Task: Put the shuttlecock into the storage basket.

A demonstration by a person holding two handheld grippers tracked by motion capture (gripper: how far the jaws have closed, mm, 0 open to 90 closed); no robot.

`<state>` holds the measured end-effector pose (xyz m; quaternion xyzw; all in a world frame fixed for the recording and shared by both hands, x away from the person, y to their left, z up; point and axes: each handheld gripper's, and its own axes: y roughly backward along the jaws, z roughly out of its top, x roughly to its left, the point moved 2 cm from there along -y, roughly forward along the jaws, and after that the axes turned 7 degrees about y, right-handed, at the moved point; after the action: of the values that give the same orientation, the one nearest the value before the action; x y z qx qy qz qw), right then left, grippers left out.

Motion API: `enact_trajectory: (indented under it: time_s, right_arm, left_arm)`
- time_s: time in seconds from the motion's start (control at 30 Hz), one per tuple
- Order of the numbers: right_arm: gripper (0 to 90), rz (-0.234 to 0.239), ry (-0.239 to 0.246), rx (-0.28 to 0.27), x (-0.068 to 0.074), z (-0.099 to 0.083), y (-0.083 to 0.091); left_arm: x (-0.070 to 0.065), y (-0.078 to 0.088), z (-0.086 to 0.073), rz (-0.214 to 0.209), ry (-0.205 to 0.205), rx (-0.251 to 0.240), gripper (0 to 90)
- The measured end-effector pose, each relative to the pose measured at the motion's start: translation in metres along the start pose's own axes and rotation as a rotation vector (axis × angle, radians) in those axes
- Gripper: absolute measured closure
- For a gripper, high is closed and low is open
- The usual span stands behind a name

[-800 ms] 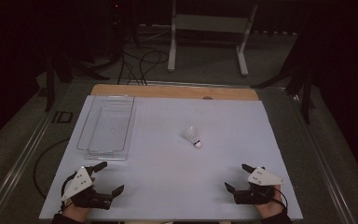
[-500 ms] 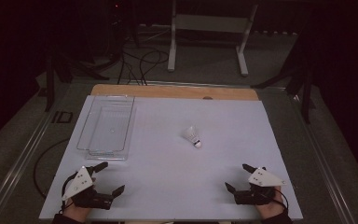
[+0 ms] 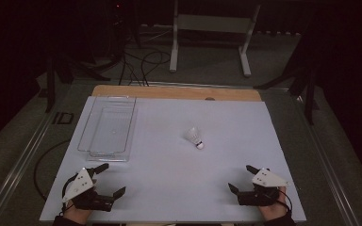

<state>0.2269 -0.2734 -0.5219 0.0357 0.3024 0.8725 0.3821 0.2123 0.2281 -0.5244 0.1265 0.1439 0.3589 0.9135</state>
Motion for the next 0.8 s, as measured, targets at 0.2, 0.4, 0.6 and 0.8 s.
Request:
enact_trajectory:
  time_s: [0.2, 0.4, 0.6, 0.8]
  right_arm:
    - [7.5, -0.002, 0.012, 0.018, 0.002, 0.001, -0.001]
    - [7.3, -0.004, 0.01, 0.031, 0.005, 0.005, 0.0]
    - [7.1, -0.014, 0.01, 0.04, 0.005, 0.009, 0.003]
    - [7.1, -0.023, -0.003, 0.025, 0.003, 0.018, 0.013]
  left_arm:
    - [0.0, 0.0, 0.0, -0.001, -0.001, -0.002, 0.0]
    - [0.0, 0.0, 0.0, -0.003, -0.001, -0.002, 0.0]
    - [0.0, 0.0, 0.0, -0.001, 0.004, -0.004, 0.0]
    - [0.0, -0.001, 0.0, 0.002, 0.002, -0.001, 0.0]
